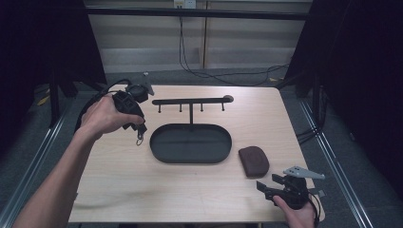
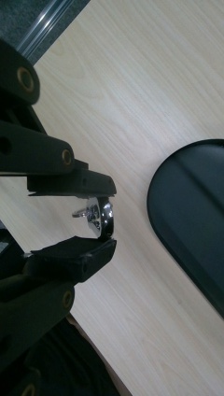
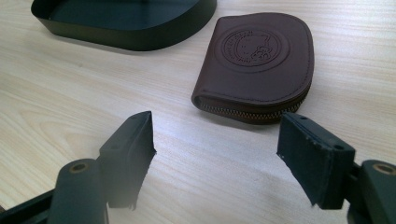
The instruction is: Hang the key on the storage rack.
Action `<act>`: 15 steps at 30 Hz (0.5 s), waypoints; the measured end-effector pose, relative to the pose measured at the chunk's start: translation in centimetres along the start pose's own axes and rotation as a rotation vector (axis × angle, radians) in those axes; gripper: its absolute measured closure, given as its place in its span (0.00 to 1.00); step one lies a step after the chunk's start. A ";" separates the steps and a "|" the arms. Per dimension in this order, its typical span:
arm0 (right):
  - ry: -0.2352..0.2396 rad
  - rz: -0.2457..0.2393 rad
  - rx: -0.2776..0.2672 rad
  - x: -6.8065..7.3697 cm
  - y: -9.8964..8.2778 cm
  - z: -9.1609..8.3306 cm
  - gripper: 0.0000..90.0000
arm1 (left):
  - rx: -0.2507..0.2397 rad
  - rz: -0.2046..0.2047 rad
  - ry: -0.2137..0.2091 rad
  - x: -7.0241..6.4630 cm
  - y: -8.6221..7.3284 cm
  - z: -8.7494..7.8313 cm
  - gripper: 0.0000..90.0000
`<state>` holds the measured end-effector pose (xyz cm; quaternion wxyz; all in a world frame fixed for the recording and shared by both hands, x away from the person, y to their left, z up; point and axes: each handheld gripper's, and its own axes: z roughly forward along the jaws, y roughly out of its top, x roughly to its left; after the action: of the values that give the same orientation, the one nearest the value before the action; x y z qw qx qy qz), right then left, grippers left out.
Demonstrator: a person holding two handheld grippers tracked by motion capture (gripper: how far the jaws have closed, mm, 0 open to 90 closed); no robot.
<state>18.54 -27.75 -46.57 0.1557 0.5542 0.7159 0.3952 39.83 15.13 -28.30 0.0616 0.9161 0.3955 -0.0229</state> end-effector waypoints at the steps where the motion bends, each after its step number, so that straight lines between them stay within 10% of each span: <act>1: -0.001 -0.001 0.000 0.0 0.0 0.0 0.30 | 0.007 0.003 -0.001 0.1 0.3 0.0 0.76; 15: 0.003 -0.003 0.000 0.0 0.0 -0.1 0.30 | 0.000 0.003 0.003 -0.3 3.7 -1.2 0.76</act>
<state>18.47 -27.78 -46.55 0.1551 0.5525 0.7170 0.3957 42.34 12.57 -26.75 0.0612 0.9167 0.3942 -0.0213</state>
